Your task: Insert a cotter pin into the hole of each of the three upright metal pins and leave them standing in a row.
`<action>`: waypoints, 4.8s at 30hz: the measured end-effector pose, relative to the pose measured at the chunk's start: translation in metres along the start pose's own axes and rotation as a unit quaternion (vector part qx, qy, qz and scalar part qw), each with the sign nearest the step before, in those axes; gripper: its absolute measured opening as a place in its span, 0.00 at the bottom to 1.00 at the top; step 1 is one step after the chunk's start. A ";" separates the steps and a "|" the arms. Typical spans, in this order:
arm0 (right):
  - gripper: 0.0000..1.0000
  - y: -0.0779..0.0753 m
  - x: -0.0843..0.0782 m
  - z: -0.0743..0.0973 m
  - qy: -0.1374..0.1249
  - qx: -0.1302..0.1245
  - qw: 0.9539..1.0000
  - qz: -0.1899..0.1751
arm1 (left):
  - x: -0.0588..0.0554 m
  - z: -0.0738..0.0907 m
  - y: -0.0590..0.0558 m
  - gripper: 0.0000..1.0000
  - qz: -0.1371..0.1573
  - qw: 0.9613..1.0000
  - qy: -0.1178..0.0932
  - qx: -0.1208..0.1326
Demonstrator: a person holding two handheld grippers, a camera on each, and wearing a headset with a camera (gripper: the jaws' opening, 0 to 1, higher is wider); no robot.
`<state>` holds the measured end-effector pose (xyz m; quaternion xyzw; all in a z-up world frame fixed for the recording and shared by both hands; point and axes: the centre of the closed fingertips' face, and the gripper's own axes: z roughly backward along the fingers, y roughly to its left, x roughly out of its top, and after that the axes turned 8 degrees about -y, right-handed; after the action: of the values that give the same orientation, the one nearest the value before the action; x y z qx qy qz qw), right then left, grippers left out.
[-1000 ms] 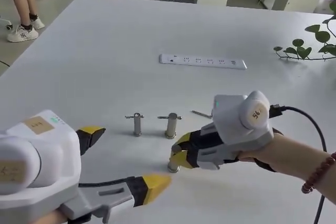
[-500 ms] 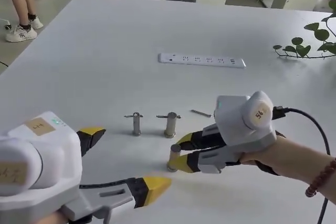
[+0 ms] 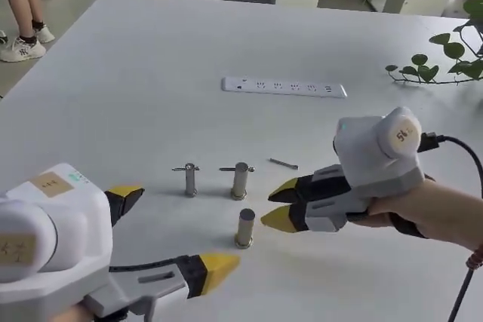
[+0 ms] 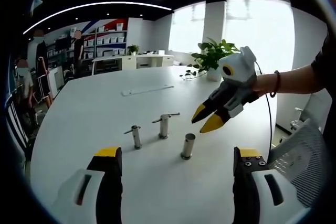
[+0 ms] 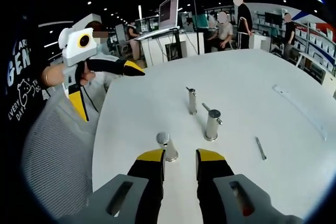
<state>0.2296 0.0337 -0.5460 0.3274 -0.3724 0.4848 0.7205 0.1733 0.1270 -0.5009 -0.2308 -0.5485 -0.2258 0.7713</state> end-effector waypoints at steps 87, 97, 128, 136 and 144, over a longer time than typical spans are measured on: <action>0.00 -0.129 -0.034 -0.019 0.155 -0.161 0.974 0.043 | -0.008 -0.006 0.024 0.74 0.019 1.000 0.005 0.019; 0.00 -0.104 -0.014 -0.003 0.141 -0.156 0.971 0.110 | 0.009 -0.015 0.020 0.62 0.040 0.999 -0.022 -0.003; 0.00 -0.001 0.035 -0.008 0.060 -0.045 0.972 0.221 | 0.012 -0.046 0.001 0.26 0.133 0.989 0.030 -0.063; 0.00 0.015 0.036 -0.011 0.056 -0.013 0.969 0.241 | 0.013 -0.053 -0.005 0.19 0.149 0.985 0.046 -0.078; 0.00 0.026 0.035 -0.014 0.060 0.008 0.960 0.273 | 0.015 -0.054 -0.011 0.13 0.162 0.981 0.050 -0.095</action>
<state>0.2170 0.0694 -0.5198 0.1896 -0.4002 0.6843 0.5793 0.2114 0.0842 -0.5012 -0.3769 -0.4410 -0.1604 0.7986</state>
